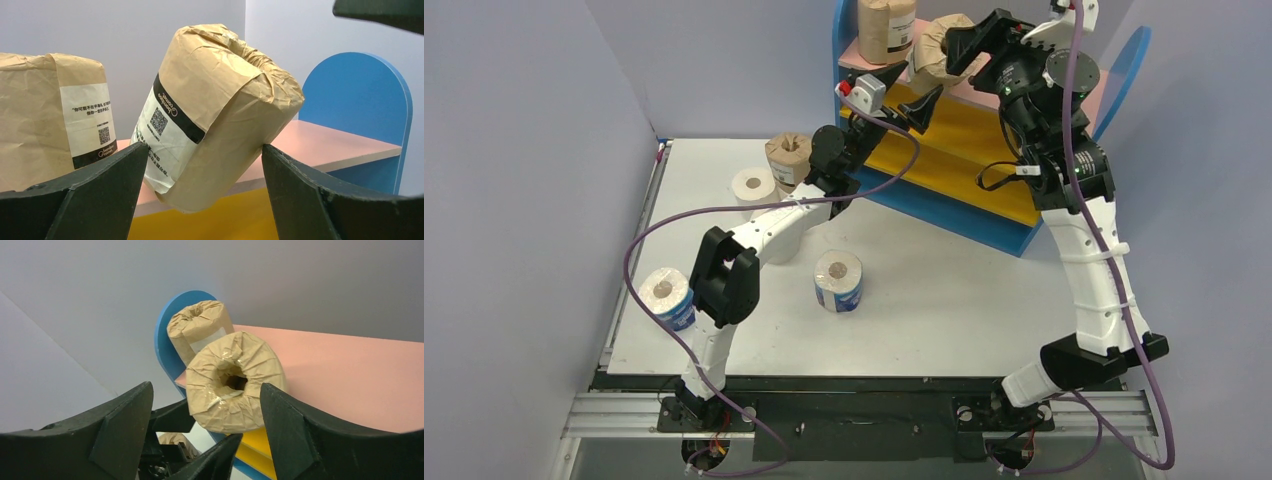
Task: Place and organize the paper towels onto the shelf
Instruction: Place the paper towel on the shelf.
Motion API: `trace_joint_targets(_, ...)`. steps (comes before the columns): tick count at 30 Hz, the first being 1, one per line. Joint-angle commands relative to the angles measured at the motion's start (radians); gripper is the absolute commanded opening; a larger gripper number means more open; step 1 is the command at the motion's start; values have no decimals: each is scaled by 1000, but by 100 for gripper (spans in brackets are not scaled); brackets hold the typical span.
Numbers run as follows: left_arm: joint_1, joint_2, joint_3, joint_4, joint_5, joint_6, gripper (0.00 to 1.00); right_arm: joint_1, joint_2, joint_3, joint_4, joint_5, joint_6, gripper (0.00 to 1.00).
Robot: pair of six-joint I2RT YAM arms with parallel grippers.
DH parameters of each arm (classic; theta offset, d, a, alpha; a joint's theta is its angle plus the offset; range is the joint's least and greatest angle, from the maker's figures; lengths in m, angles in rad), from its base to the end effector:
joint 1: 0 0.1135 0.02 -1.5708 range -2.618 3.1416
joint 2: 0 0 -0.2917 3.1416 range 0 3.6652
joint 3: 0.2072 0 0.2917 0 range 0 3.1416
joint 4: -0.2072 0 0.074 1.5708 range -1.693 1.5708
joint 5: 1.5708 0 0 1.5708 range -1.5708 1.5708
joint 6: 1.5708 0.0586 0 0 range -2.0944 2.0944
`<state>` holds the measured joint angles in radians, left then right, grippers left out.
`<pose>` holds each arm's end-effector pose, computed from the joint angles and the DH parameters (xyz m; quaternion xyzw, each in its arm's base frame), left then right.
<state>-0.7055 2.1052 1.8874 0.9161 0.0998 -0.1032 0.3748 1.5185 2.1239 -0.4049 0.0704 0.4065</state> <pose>0.4237 -0.3686 0.4465 0.1684 0.3896 -0.3755 0.8239 0.3134 0.1188 0.6430 0.0373 0.6319 0.2741 0.7240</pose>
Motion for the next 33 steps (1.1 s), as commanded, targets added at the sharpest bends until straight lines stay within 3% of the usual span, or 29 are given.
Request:
trace_joint_targets(1,-2,-7,65,16,-26,-38,82,-26,-74,-67,88,55,25,73)
trace_joint_targets(11,10,17,137,-74,-90,-126,82,-78,-197,-345,257,84,87,69)
trace_joint_targets(19,19,32,167,-94,-113,-165,82,-106,-182,-431,296,43,100,66)
trace_joint_targets(29,28,-35,123,-83,-75,-188,82,-112,-194,-475,311,35,101,66)
trace_joint_targets(33,24,-142,23,-85,-123,-222,90,-112,-259,-583,381,71,96,69)
